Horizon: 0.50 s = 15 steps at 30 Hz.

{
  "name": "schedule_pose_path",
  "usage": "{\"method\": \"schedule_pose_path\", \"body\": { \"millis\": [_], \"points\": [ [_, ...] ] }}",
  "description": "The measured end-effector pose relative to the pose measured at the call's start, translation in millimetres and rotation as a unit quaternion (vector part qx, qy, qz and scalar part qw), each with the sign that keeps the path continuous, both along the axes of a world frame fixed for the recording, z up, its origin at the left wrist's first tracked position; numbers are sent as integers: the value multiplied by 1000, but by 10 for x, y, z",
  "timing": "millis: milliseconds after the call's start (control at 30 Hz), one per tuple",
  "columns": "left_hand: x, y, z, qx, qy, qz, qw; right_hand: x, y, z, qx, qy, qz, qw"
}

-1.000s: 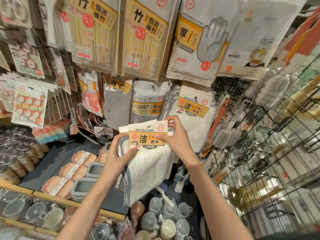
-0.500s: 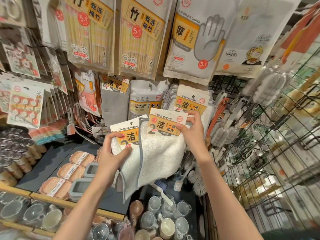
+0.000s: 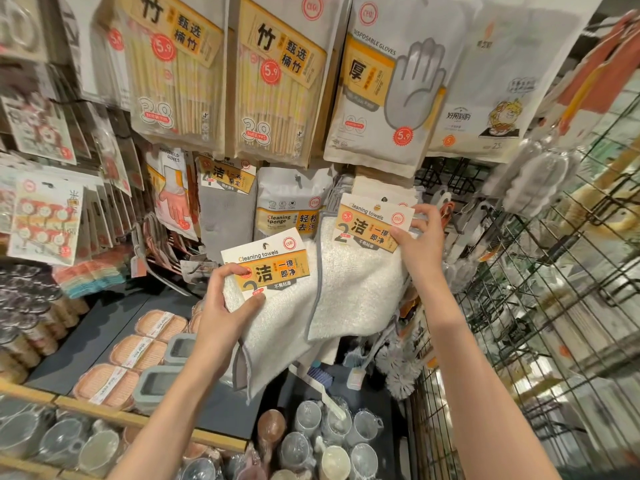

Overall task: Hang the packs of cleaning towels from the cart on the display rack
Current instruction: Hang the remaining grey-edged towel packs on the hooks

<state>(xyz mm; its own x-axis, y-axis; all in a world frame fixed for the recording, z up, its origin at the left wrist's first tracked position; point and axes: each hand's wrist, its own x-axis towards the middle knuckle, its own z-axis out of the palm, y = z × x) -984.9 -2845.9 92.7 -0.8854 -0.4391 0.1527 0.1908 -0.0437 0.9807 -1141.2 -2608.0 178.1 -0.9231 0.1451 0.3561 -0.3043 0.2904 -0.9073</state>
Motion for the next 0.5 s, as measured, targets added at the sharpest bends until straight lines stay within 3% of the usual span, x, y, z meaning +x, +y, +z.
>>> {"method": "schedule_pose_path", "body": {
  "millis": [500],
  "points": [
    [-118, -34, -33, -13, -25, 17, 999, -292, -1, -28, -9, 2, -62, 998]
  ]
}}
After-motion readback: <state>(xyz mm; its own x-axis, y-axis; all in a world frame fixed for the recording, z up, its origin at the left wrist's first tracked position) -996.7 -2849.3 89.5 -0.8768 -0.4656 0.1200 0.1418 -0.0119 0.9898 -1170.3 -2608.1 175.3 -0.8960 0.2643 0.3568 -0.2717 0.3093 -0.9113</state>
